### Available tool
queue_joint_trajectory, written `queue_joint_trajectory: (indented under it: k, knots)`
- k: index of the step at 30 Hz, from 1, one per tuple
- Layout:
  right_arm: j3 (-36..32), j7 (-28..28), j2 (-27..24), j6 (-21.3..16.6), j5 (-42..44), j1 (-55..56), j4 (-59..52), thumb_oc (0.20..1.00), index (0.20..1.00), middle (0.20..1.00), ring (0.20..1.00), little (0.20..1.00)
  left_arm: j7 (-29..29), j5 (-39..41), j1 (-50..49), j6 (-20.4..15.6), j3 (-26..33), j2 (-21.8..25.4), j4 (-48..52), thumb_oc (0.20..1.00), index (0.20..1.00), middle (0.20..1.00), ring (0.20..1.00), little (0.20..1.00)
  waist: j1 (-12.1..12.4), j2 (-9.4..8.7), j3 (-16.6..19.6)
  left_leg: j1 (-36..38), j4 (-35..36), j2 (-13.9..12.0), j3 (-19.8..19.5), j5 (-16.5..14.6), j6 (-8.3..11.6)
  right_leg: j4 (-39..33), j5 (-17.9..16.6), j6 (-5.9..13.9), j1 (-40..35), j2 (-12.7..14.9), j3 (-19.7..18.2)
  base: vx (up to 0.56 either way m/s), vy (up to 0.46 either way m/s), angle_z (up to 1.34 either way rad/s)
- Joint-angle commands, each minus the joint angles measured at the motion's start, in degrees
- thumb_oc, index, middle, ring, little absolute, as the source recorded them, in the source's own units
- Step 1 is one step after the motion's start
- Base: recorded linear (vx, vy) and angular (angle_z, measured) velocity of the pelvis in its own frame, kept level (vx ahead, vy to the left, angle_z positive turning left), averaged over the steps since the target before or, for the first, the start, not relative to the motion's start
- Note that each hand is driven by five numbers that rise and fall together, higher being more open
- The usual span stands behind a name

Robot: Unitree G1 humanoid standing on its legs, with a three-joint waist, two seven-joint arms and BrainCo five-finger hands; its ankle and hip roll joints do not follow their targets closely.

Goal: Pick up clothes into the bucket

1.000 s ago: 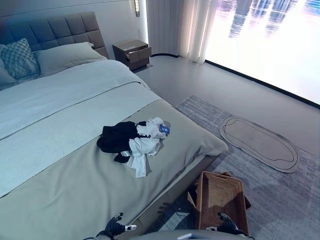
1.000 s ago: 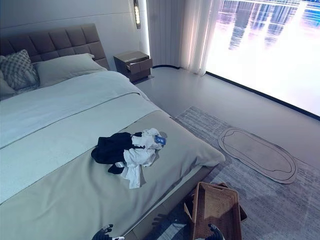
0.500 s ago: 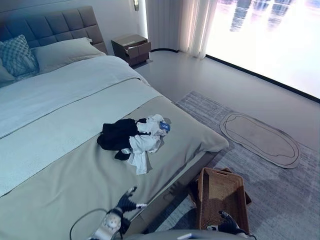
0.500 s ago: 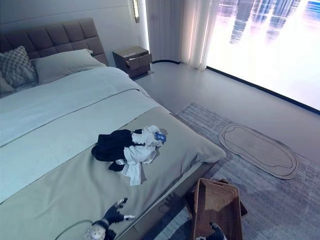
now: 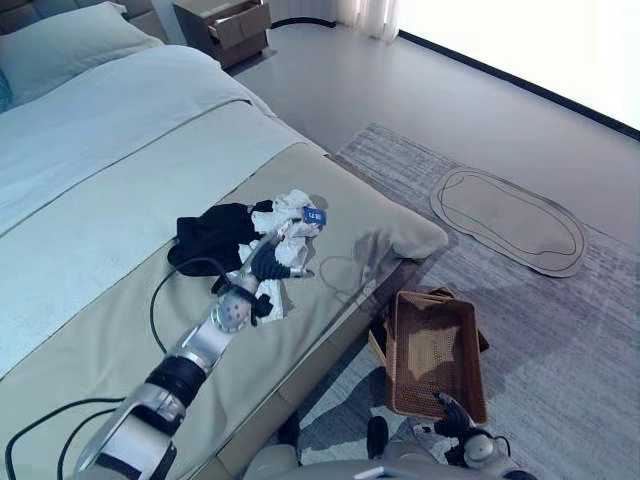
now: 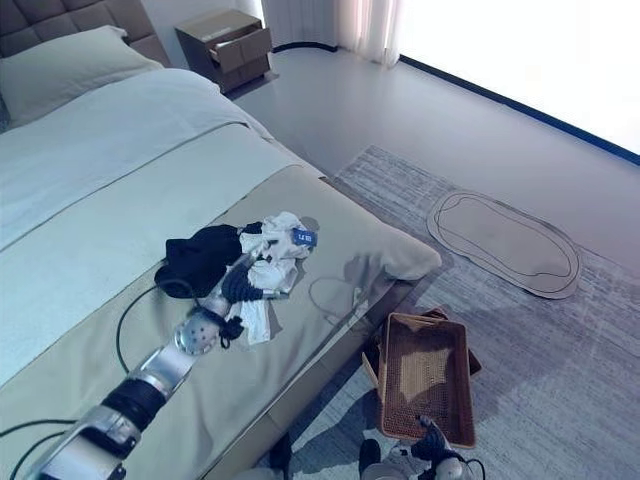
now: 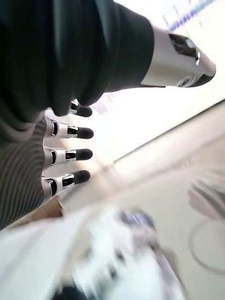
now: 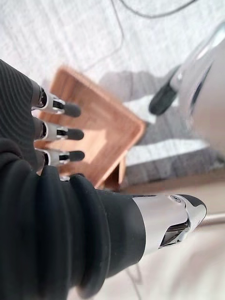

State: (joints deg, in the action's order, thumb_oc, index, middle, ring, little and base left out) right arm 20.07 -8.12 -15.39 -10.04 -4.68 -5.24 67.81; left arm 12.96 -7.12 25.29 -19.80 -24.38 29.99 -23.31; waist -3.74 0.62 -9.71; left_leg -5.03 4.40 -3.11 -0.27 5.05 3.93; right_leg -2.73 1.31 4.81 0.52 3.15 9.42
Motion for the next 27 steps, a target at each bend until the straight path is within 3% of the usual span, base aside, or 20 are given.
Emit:
queue_joint_trajectory:
  k: [1, 5, 11, 21, 27]
  knots:
    - [2.0, -1.2, 0.8, -2.5, -0.2, -2.6, -2.1, 1.0, 1.0, 1.0, 1.0, 1.0, 7.6, -7.4, 6.1, -0.9, 4.2, 2.7, 0.5, 1.0, 1.0, 1.0, 1.0, 1.0, -0.1, -3.18, -0.8, -0.5, -4.2, 3.8, 1.8, -5.2, -1.73, 0.7, -5.0, 2.63, 5.7, 2.7, -1.5, 0.0, 0.0, 0.0]
    - [2.5, -2.1, 0.9, -3.0, 0.7, -3.5, -3.1, 1.0, 1.0, 1.0, 1.0, 1.0, 15.3, -13.4, 12.2, 2.7, 5.2, 6.7, -2.3, 1.0, 1.0, 1.0, 1.0, 1.0, -0.3, -2.91, -2.4, -1.6, -1.0, 3.5, 0.2, -3.0, -1.32, 2.1, -4.4, 2.47, 8.4, 2.8, 0.3, 0.0, 0.004, 0.12]
    - [3.8, -2.5, 0.1, -3.6, 1.2, -4.8, -4.7, 1.0, 1.0, 1.0, 1.0, 1.0, 20.1, -13.7, 19.1, 5.9, 5.0, 12.2, -11.2, 1.0, 1.0, 1.0, 1.0, 1.0, -0.6, -3.25, -5.6, -4.6, -4.1, 3.8, -0.9, -4.0, -1.99, 5.4, -3.1, 1.89, 10.8, 3.2, 0.3, 0.01, 0.022, 0.16]
    - [4.6, -3.0, -1.6, -4.3, 3.4, -7.5, -8.5, 1.0, 1.0, 1.0, 1.0, 1.0, 22.4, -8.0, 26.3, 7.6, 5.7, 19.9, -18.9, 1.0, 1.0, 1.0, 1.0, 1.0, -0.8, -4.57, -10.7, -12.8, -11.1, 4.0, -1.0, -5.4, -2.7, 11.4, -1.7, 1.71, 18.7, 4.8, -1.2, -0.02, 0.025, 0.01]
    - [5.1, -3.0, -2.4, -4.9, 5.8, -9.0, -11.1, 1.0, 1.0, 1.0, 1.0, 1.0, 21.1, 0.2, 32.5, 7.1, 4.9, 22.6, -24.2, 1.0, 1.0, 1.0, 1.0, 1.0, -1.0, -6.3, -13.5, -21.3, -18.7, 4.7, -0.8, -7.4, -2.96, 12.5, -3.1, 1.89, 24.0, 5.2, -2.3, -0.06, 0.033, 0.02]
